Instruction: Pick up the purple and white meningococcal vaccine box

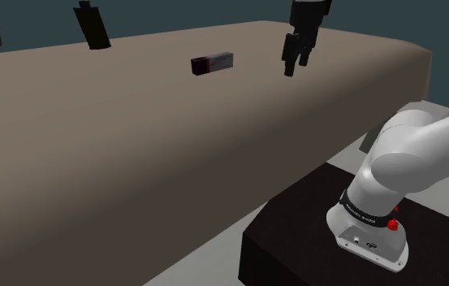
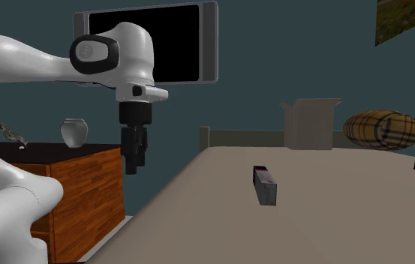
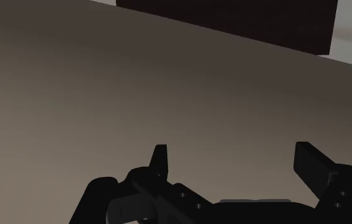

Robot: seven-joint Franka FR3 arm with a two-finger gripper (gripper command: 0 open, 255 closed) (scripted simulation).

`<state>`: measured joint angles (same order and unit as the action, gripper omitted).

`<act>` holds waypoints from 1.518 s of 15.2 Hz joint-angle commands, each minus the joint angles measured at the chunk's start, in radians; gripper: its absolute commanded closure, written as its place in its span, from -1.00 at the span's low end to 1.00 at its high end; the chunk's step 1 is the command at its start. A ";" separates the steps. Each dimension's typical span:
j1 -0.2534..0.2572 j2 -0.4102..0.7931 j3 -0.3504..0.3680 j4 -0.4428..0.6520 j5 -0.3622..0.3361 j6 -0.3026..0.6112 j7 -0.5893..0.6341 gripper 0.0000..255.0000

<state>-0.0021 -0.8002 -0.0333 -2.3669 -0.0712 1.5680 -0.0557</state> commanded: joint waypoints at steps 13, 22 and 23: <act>0.146 0.467 -0.210 0.364 -0.035 0.111 -0.631 -1.00; 0.202 0.839 -0.253 0.755 0.068 0.071 -1.079 -1.00; 0.202 0.880 -0.250 0.804 0.081 0.060 -1.124 -1.00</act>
<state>0.1999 0.0273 -0.2827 -1.6256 -0.0066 1.6406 -1.1231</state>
